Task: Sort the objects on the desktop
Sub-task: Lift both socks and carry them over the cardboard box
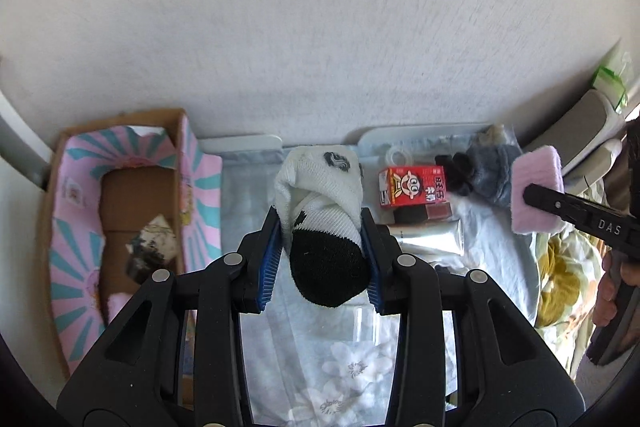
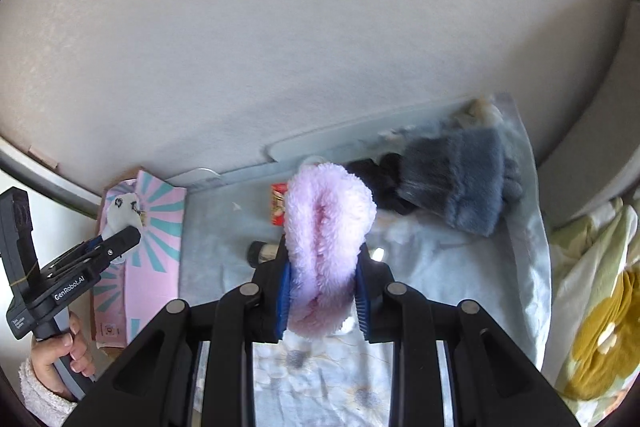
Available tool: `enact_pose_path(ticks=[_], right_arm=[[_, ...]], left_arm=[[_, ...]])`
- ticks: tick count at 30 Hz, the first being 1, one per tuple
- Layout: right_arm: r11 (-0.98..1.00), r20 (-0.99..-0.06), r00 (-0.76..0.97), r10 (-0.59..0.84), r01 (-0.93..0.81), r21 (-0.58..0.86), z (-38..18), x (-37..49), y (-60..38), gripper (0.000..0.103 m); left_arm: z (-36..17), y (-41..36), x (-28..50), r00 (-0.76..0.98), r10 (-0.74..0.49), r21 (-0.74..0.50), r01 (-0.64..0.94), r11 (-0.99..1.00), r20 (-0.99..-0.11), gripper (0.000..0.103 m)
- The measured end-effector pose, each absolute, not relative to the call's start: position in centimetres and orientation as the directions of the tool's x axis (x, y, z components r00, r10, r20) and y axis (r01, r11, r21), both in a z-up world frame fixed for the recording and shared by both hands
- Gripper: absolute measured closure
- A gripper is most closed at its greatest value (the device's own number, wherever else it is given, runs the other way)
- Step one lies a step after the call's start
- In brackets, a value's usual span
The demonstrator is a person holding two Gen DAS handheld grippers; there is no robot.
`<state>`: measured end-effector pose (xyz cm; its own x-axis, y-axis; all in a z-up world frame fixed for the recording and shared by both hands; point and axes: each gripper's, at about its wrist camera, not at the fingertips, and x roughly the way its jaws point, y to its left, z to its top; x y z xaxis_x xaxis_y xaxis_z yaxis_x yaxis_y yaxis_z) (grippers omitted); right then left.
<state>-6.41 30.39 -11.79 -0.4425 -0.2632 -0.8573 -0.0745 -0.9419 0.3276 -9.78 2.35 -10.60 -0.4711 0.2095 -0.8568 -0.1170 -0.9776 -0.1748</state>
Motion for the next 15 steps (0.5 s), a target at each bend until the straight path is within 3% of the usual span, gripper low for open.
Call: enact_pose_path(ticks=[15], right_arm=[[-0.939, -0.82, -0.458, -0.342, 0.152, 0.307, -7.7, -9.1, 22.5, 0.078]], left_arm=[[-7.1, -4.1, -6.2, -0.559, 0.134, -0.177, 0.024, -0.984, -0.818, 0.07]])
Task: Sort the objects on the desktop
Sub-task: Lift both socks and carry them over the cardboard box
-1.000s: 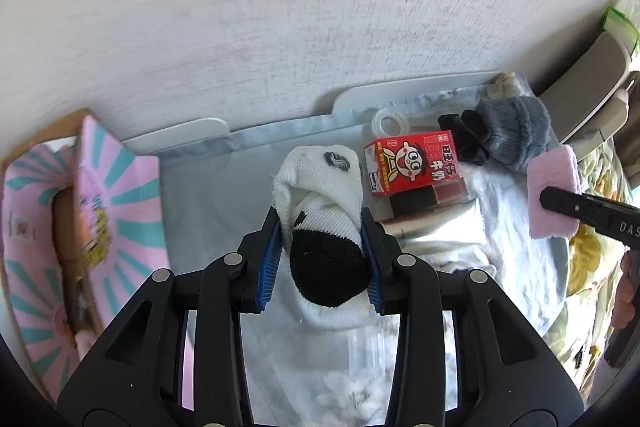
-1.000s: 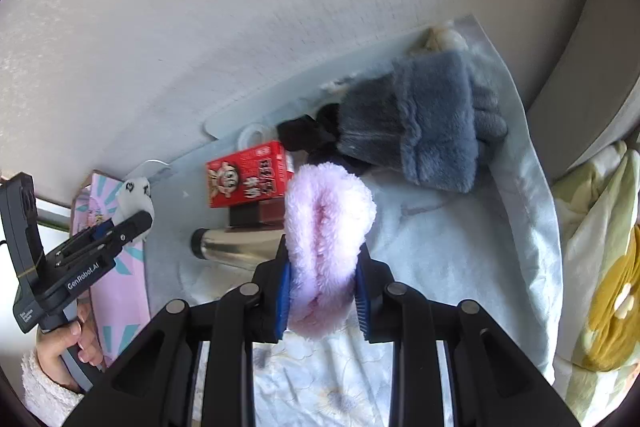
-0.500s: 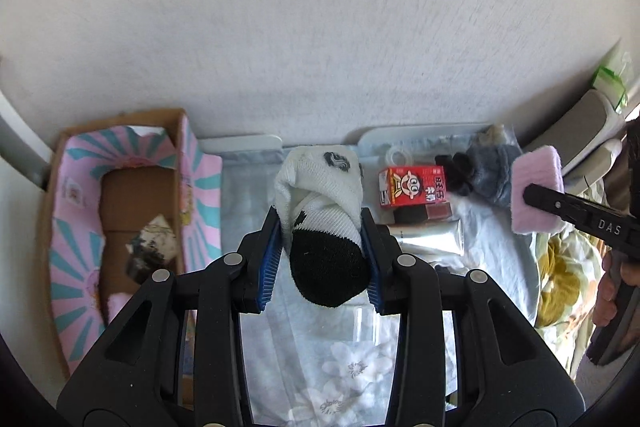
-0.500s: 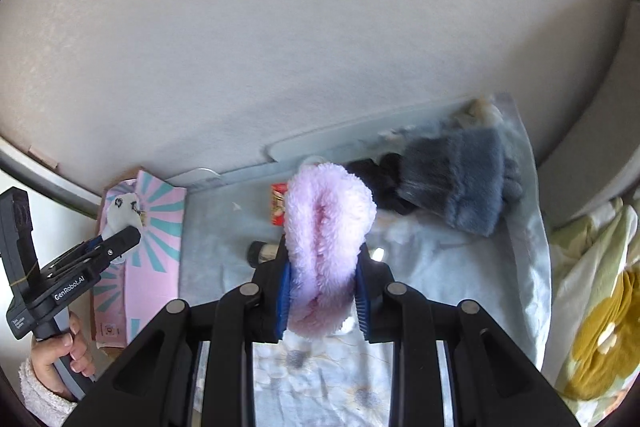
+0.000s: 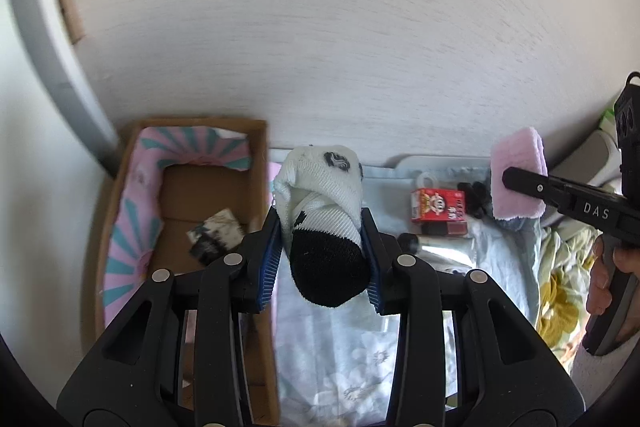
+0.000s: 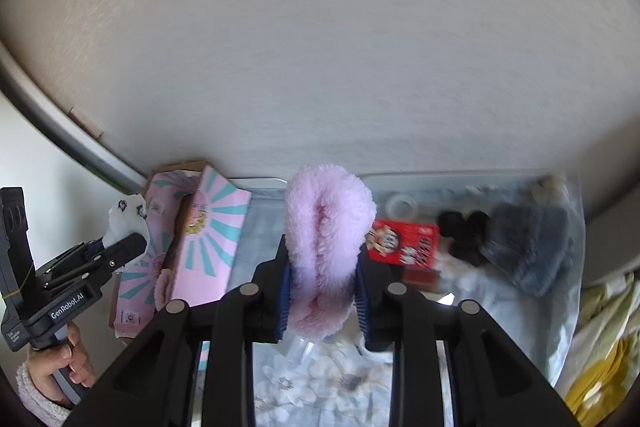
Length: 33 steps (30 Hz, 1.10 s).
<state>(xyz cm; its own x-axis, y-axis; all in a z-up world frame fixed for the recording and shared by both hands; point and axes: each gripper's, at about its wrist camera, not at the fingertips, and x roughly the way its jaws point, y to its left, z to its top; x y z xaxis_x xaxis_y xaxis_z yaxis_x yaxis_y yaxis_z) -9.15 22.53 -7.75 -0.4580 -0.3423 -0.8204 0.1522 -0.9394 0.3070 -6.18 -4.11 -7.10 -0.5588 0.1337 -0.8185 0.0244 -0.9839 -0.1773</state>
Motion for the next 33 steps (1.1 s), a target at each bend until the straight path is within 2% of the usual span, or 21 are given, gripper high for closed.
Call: enact_pose_path(ticks=[16, 33], right_arm=[[-0.874, -0.825, -0.37, -0.427, 0.404, 0.271, -7.1, -11.9, 11.3, 0.078], [-0.771, -0.876, -0.213, -0.433, 0.592, 0.237, -10.7, -12.6, -0.7, 0.078]], left_arm=[[-7.3, -10.7, -2.1, -0.57, 0.033, -0.181, 0.205, -0.962, -0.821, 0.07], [-11.7, -14.9, 0.1, -0.486, 0.039, -0.228, 0.336, -0.914, -0.873, 0.07]])
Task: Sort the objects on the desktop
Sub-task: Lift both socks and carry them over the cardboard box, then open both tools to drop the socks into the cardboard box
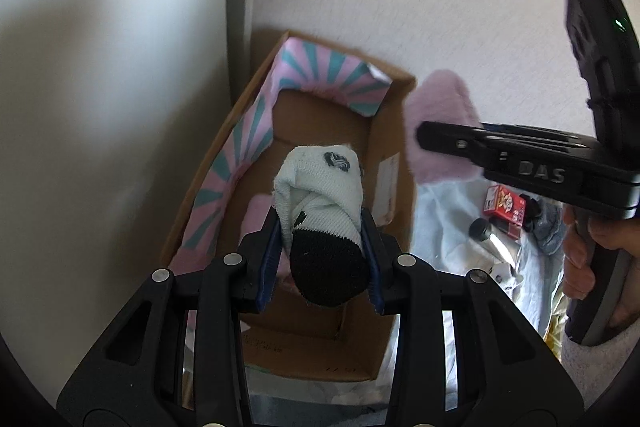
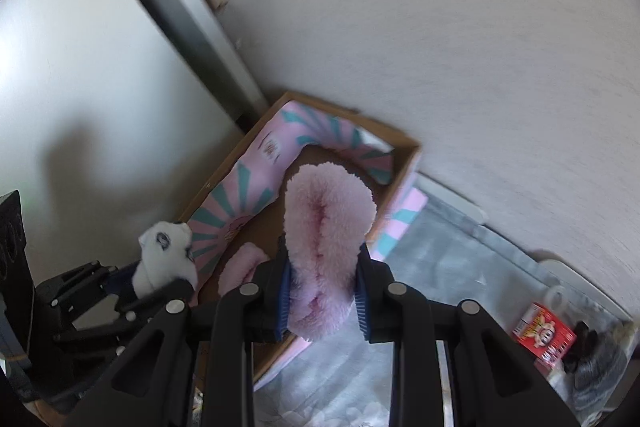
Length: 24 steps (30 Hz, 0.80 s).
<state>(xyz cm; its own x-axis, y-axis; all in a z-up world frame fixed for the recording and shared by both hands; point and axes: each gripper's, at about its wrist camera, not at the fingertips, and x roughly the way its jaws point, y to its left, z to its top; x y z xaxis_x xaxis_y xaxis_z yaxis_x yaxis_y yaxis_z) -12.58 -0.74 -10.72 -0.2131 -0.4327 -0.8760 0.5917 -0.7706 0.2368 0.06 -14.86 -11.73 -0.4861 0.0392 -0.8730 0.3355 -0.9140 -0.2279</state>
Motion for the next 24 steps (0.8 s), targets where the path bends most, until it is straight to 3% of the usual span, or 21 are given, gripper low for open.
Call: enact_pose_path(ticks=[7, 16, 17, 18, 19, 20, 21, 24], right_arm=[[-0.719, -0.906, -0.113, -0.408, 0.651, 0.242, -14.1, -12.0, -4.4, 0.078], [-0.679, -0.912, -0.083, -0.402, 0.695, 0.236, -14.3, -11.8, -5.9, 0.078], [-0.677, -0.911, -0.079, -0.406, 0.696, 0.241, -14.2, -11.9, -5.8, 0.077], [-0.672, -0.907, -0.074, -0.413, 0.698, 0.249, -14.1, -11.9, -5.9, 0.076], [-0.66, -0.901, -0.064, -0.429, 0.703, 0.264, -14.0, -12.0, -6.0, 0.071], [-0.65, -0.897, -0.05, -0.438, 0.707, 0.278, -14.0, -12.1, -6.3, 0.061], [-0.645, -0.9, -0.038, -0.434, 0.71, 0.281, -14.1, -12.1, -6.6, 0.056], [-0.654, -0.918, -0.066, -0.392, 0.722, 0.228, -14.3, -12.4, -7.1, 0.023]], left_arm=[[-13.6, -15.1, 0.0, -0.449, 0.043, -0.227, 0.364, -0.903, -0.893, 0.07], [-14.3, -15.4, 0.1, -0.442, 0.084, -0.269, 0.374, -0.888, -0.893, 0.068], [-14.5, -15.6, -0.1, -0.44, 0.115, -0.298, 0.375, -0.878, -0.891, 0.065], [-14.6, -15.8, -0.1, -0.439, 0.161, -0.342, 0.372, -0.863, -0.884, 0.053], [-14.7, -16.0, -0.2, -0.437, 0.197, -0.377, 0.378, -0.846, -0.878, 0.02], [-14.7, -16.0, -0.2, -0.431, 0.2, -0.38, 0.386, -0.841, -0.88, 0.002], [-14.5, -15.9, -0.1, -0.441, 0.183, -0.372, 0.391, -0.842, -0.878, 0.0], [-13.8, -15.4, -0.2, -0.479, 0.141, -0.342, 0.363, -0.867, -0.866, 0.0]])
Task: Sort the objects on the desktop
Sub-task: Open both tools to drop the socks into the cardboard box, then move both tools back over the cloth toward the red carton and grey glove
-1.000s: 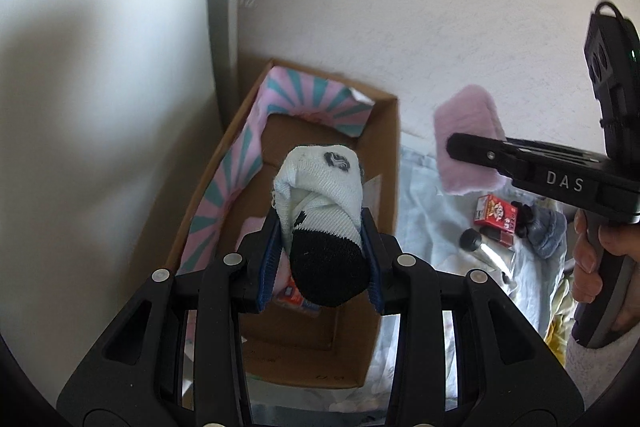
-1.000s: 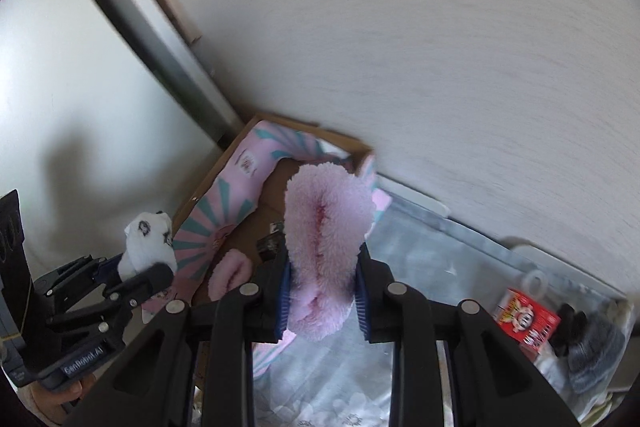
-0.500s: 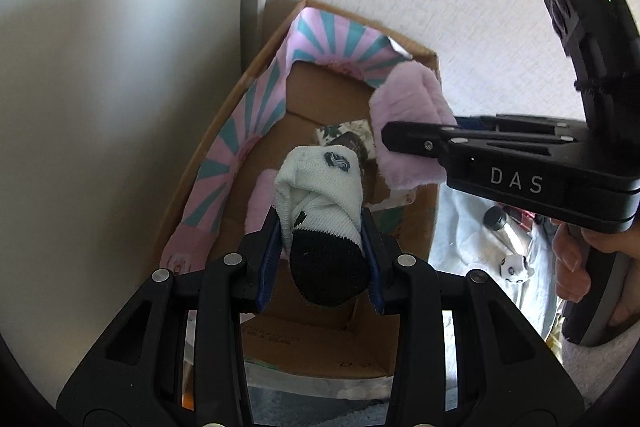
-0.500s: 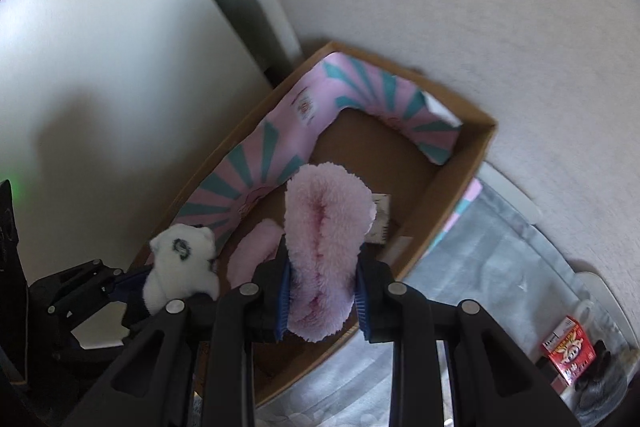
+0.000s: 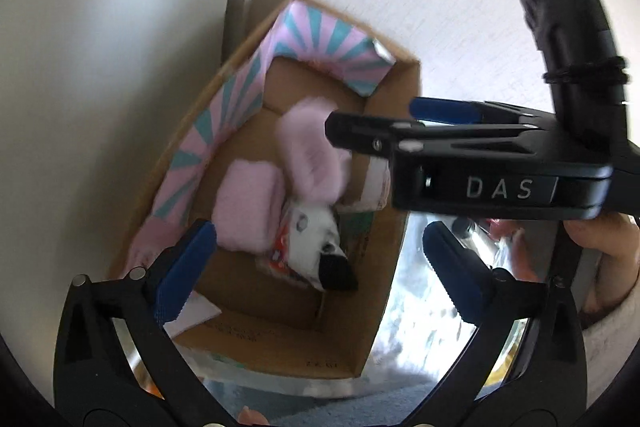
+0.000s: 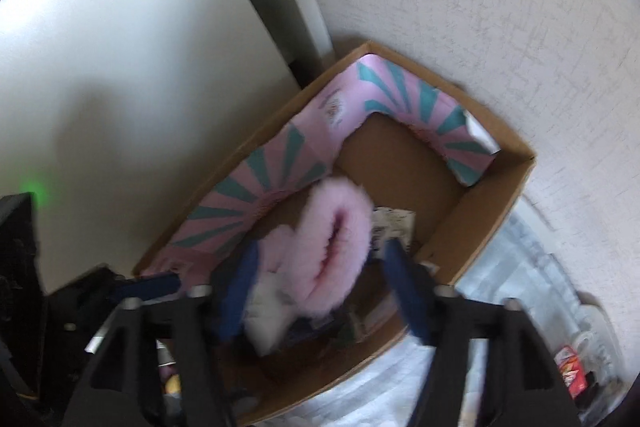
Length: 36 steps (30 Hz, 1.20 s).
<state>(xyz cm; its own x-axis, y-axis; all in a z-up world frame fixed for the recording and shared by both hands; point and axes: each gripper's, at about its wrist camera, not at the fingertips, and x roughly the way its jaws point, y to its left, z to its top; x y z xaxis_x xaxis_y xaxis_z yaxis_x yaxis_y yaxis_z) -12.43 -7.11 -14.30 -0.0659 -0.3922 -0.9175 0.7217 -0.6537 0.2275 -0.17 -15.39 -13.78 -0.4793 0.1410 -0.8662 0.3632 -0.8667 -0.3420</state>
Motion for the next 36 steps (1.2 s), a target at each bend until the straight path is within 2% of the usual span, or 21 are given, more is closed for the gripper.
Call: enact_pose_path(ticks=[1, 2, 3, 12, 21, 24, 28, 36], right_arm=[[-0.658, -0.917, -0.086, -0.39, 0.723, 0.211, -14.2, -12.5, -7.0, 0.01], [-0.661, -0.912, -0.101, -0.397, 0.721, 0.208, -14.0, -12.7, -6.8, 0.003], [-0.666, -0.907, -0.112, -0.406, 0.715, 0.21, -13.9, -12.8, -6.4, 0.001], [-0.716, -0.895, -0.156, -0.417, 0.664, 0.217, -12.9, -13.5, -3.5, 0.001], [-0.742, -0.895, -0.203, -0.398, 0.645, 0.184, -12.0, -12.8, -0.9, 0.001], [-0.749, -0.888, -0.194, -0.417, 0.627, 0.214, -11.4, -12.7, 0.7, 0.001], [-0.758, -0.842, -0.163, -0.514, 0.545, 0.358, -10.6, -12.8, 4.1, 0.001], [-0.789, -0.804, -0.253, -0.538, 0.487, 0.374, -8.9, -11.2, 9.6, 0.0]], left_arm=[[-13.7, -15.3, -0.3, -0.482, 0.126, -0.328, 0.36, -0.873, -0.867, 0.0], [-13.6, -15.1, -0.4, -0.487, 0.115, -0.317, 0.357, -0.879, -0.866, 0.0], [-13.6, -15.0, -0.6, -0.493, 0.105, -0.308, 0.351, -0.884, -0.864, 0.0], [-14.2, -13.7, -1.7, -0.457, 0.099, -0.266, 0.319, -0.91, -0.884, 0.0], [-11.0, -12.9, -2.9, -0.496, 0.126, -0.265, 0.221, -0.939, -0.859, 0.0], [-9.9, -12.9, -3.1, -0.527, 0.169, -0.316, 0.202, -0.927, -0.833, 0.0], [-9.3, -11.6, -3.7, -0.542, 0.189, -0.328, 0.172, -0.929, -0.819, 0.0], [-8.8, -7.8, -5.0, -0.547, 0.275, -0.367, 0.065, -0.928, -0.791, 0.0]])
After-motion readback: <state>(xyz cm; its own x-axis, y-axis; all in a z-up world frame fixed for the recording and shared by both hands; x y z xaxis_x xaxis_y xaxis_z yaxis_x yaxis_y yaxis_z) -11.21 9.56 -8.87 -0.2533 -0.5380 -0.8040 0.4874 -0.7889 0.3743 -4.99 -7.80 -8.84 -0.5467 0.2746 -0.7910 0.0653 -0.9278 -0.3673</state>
